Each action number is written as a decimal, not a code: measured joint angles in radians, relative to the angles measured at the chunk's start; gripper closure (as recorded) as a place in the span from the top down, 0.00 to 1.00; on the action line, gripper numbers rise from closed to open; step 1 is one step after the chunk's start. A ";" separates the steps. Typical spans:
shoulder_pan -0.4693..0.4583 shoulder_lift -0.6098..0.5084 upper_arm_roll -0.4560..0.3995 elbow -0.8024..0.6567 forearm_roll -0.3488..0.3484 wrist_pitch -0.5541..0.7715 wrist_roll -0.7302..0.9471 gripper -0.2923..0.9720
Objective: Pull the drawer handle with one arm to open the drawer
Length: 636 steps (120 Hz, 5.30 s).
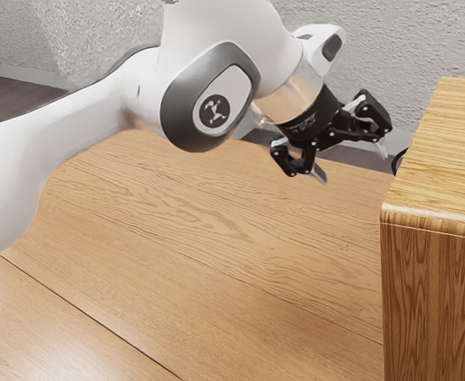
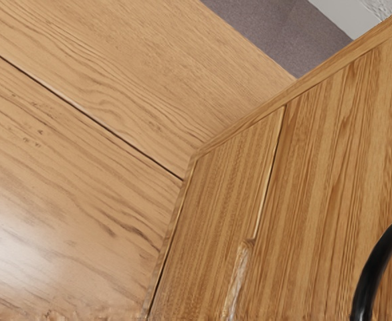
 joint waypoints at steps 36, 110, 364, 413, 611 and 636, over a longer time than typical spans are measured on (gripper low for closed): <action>-0.011 -0.022 -0.001 -0.042 -0.091 0.037 0.081 0.74; -0.011 -0.033 -0.001 -0.093 -0.129 0.092 0.260 0.73; 0.084 0.001 0.010 -0.085 -0.142 0.125 0.453 0.59; 0.127 -0.049 0.014 -0.151 -0.112 0.132 0.460 0.58; 0.208 -0.146 0.012 -0.280 -0.044 0.178 0.381 0.58; 0.217 -0.175 0.036 -0.312 -0.035 0.180 0.348 0.57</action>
